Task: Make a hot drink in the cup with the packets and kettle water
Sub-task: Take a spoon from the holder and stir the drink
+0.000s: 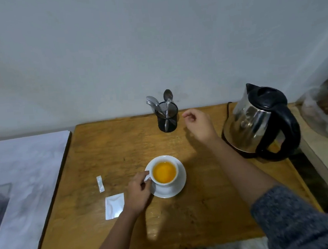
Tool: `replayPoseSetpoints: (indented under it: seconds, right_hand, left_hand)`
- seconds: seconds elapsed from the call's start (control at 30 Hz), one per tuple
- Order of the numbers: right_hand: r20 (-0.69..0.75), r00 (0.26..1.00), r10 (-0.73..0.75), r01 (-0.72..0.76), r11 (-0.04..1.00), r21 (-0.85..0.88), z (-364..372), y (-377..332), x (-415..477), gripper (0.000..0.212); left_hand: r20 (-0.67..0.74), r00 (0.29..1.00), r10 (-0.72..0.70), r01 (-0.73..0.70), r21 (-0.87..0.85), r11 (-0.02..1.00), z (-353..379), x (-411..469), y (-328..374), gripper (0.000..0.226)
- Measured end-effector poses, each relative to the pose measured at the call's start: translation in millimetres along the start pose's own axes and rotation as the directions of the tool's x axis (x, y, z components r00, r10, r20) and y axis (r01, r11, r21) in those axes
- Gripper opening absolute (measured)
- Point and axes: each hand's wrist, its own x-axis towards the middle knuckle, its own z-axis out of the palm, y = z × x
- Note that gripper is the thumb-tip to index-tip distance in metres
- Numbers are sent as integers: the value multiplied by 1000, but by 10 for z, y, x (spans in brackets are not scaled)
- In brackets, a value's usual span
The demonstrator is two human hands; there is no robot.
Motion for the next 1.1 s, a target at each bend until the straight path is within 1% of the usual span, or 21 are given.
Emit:
replayPoseSetpoints:
  seconds: [0.07, 0.17, 0.27, 0.33, 0.4, 0.43, 0.5, 0.57, 0.7, 0.83, 0.9, 0.97, 1.07, 1.1]
  right_hand:
    - [30, 996, 83, -84, 995, 54, 189, -31, 213, 18]
    - [23, 972, 234, -235, 959, 158, 411, -56, 544, 16]
    - [22, 942, 334, -334, 934, 123, 592, -31, 871, 16]
    - [15, 920, 392, -391, 915, 96, 736, -18, 1068, 20]
    - [38, 909, 415, -416, 910, 6, 845, -43, 1185, 26]
    - [61, 906, 418, -415, 908, -56, 889, -66, 1226, 26]
    - [115, 884, 454, -446, 890, -92, 960, -93, 1293, 20]
    - [130, 859, 495, -474, 865, -162, 1021, -63, 1328, 27]
    - [112, 860, 498, -467, 856, -223, 1078, 23, 1376, 20]
    - [87, 839, 537, -491, 816, -304, 1046, 5, 1417, 31]
    - [111, 825, 554, -496, 805, -325, 1049, -9, 1438, 27]
    - [125, 820, 559, -498, 804, -324, 1055, -2, 1452, 14]
    - [102, 821, 562, -523, 812, -260, 1036, 26, 1451, 9]
    - [84, 825, 559, -527, 814, -244, 1027, 34, 1449, 10]
  left_hand:
    - [-3, 1000, -17, 17, -5, 1000, -2, 10, -14, 23]
    - [13, 1000, -16, 16, -1, 1000, -13, 33, -62, 25]
    - [86, 996, 39, -35, -45, 998, -50, 53, -80, 35]
    - [107, 994, 36, -30, -63, 998, -72, 92, -123, 38]
    - [96, 995, 33, -26, -74, 997, -81, 124, -139, 33]
    - [92, 995, 33, -25, -87, 996, -83, 133, -138, 29]
    - [91, 996, 23, -13, -114, 993, -89, 141, -116, 24]
    - [103, 995, 19, -5, -129, 992, -100, 151, -110, 23]
    - [108, 993, 55, -43, -114, 993, -112, 170, -140, 26]
    - [99, 993, 59, -45, -136, 990, -100, 186, -138, 25]
    - [99, 993, 62, -48, -136, 990, -95, 198, -145, 25]
    - [102, 993, 67, -53, -135, 989, -99, 197, -140, 25]
    - [106, 992, 69, -54, -132, 990, -105, 188, -128, 26]
    - [109, 992, 62, -48, -128, 991, -104, 184, -126, 26]
